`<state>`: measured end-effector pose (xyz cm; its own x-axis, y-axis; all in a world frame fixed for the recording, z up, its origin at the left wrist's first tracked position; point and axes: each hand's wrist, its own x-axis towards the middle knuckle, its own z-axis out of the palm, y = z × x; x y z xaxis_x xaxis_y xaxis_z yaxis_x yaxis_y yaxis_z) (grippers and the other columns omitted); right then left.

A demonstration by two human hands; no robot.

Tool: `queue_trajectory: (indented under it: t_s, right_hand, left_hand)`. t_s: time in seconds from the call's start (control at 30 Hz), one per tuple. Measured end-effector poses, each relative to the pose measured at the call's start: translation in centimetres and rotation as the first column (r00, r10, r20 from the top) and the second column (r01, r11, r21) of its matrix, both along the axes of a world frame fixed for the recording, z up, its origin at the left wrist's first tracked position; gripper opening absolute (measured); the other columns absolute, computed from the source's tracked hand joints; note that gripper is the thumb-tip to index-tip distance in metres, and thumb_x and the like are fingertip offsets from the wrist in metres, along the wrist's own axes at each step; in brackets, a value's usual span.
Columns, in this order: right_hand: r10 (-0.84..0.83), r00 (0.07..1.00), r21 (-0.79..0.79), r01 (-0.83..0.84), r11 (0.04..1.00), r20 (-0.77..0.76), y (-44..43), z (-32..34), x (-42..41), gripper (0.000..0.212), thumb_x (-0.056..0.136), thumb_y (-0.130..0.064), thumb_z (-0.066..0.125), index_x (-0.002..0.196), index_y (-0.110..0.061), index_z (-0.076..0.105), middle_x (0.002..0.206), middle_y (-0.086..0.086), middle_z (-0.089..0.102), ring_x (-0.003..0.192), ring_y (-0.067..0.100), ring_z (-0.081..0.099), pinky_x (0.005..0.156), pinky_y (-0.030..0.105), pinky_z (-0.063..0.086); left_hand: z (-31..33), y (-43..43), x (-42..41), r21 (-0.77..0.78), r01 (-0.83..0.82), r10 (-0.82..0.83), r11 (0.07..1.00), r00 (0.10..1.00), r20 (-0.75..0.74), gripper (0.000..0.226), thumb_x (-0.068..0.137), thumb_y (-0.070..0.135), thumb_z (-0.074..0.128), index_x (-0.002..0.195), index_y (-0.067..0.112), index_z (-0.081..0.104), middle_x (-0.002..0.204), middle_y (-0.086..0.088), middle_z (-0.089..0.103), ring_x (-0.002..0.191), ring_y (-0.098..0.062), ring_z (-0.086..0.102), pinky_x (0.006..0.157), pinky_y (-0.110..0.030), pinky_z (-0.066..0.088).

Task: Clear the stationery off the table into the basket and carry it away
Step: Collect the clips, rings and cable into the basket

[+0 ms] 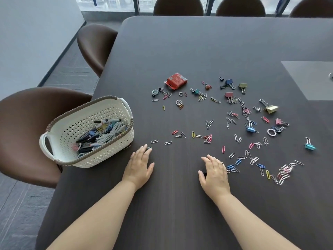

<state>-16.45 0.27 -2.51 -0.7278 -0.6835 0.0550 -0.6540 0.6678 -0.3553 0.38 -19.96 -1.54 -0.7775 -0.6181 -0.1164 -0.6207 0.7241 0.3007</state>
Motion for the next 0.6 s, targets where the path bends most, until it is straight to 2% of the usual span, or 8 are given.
queue_trajectory:
  t_s: [0.07,0.13,0.2,0.3,0.37,0.47,0.53,0.6]
  right_hand:
    - [-0.004,1.000,-0.001,0.004,1.000,-0.005,0.0,-0.1,0.1,0.049,0.071,-0.013,0.074,0.118,-0.008,0.058,0.124,0.016,0.057,0.118,0.037,0.050,0.101,0.056,0.035]
    - [-0.007,1.000,-0.008,0.007,1.000,-0.015,0.1,-0.1,0.2,0.049,0.071,-0.013,0.074,0.117,-0.007,0.058,0.124,0.016,0.057,0.118,0.037,0.050,0.101,0.056,0.034]
    - [-0.020,1.000,-0.013,0.019,1.000,-0.011,0.1,-0.1,0.3,0.049,0.073,-0.013,0.073,0.118,-0.008,0.057,0.126,0.015,0.056,0.120,0.036,0.048,0.103,0.055,0.032]
    - [-0.033,0.999,-0.013,0.033,0.999,0.010,-0.1,-0.1,0.5,0.048,0.075,-0.014,0.070,0.120,-0.008,0.056,0.128,0.015,0.054,0.122,0.036,0.046,0.104,0.054,0.030]
    - [-0.028,0.999,-0.020,0.029,0.999,0.016,-0.3,-0.1,0.6,0.049,0.074,-0.014,0.071,0.120,-0.009,0.057,0.127,0.014,0.055,0.121,0.036,0.047,0.103,0.055,0.031]
    - [-0.017,1.000,-0.032,0.017,0.999,-0.009,-0.4,-0.1,0.5,0.050,0.070,-0.012,0.075,0.117,-0.008,0.059,0.123,0.015,0.058,0.116,0.037,0.051,0.099,0.057,0.035]
    - [-0.021,0.999,-0.035,0.021,0.999,-0.027,-0.3,-0.3,0.4,0.051,0.067,-0.011,0.077,0.115,-0.007,0.060,0.121,0.016,0.059,0.114,0.038,0.053,0.096,0.059,0.037]
    - [-0.028,0.999,-0.039,0.027,0.999,-0.027,-0.3,-0.4,0.4,0.050,0.067,-0.010,0.077,0.115,-0.007,0.059,0.121,0.015,0.059,0.114,0.037,0.053,0.097,0.058,0.037]
  left_hand:
    - [0.1,-0.2,0.4,-0.050,-0.045,0.045,0.998,0.999,-0.012,0.058,0.085,0.040,0.037,0.130,0.006,0.048,0.144,-0.016,0.036,0.135,-0.031,0.030,0.109,-0.048,0.021]
    - [0.3,-0.4,0.7,-0.059,-0.147,0.148,0.987,0.989,0.008,0.054,0.091,0.034,0.045,0.138,0.007,0.038,0.150,-0.016,0.023,0.140,-0.030,0.015,0.112,-0.044,0.011]
    - [0.1,-0.6,1.0,-0.015,-0.142,0.142,0.990,0.990,0.019,0.057,0.093,0.035,0.044,0.140,0.007,0.033,0.152,-0.014,0.018,0.142,-0.027,0.010,0.114,-0.041,0.008]
    - [0.1,0.0,1.1,0.035,0.099,-0.099,0.994,0.995,-0.018,0.055,0.084,0.040,0.037,0.126,0.006,0.052,0.138,-0.013,0.046,0.130,-0.027,0.038,0.103,-0.050,0.037]
    - [0.1,0.3,1.0,0.016,0.154,-0.152,0.988,0.986,-0.062,0.050,0.081,0.038,0.039,0.119,0.009,0.054,0.131,-0.011,0.051,0.120,-0.023,0.043,0.099,-0.046,0.042]
    - [0.7,-0.1,1.0,-0.050,-0.036,0.035,0.998,0.999,-0.022,0.054,0.083,0.038,0.038,0.126,0.007,0.048,0.139,-0.016,0.041,0.130,-0.028,0.032,0.106,-0.046,0.027]
    - [0.8,-0.6,1.1,-0.035,-0.165,0.167,0.986,0.984,0.065,0.059,0.092,0.039,0.037,0.141,0.006,0.030,0.152,-0.015,0.017,0.141,-0.028,0.012,0.113,-0.044,0.010]
    - [0.5,-0.8,1.3,-0.012,-0.192,0.192,0.981,0.978,0.083,0.065,0.095,0.040,0.037,0.146,0.007,0.013,0.155,-0.011,0.001,0.143,-0.023,-0.002,0.115,-0.039,0.000]
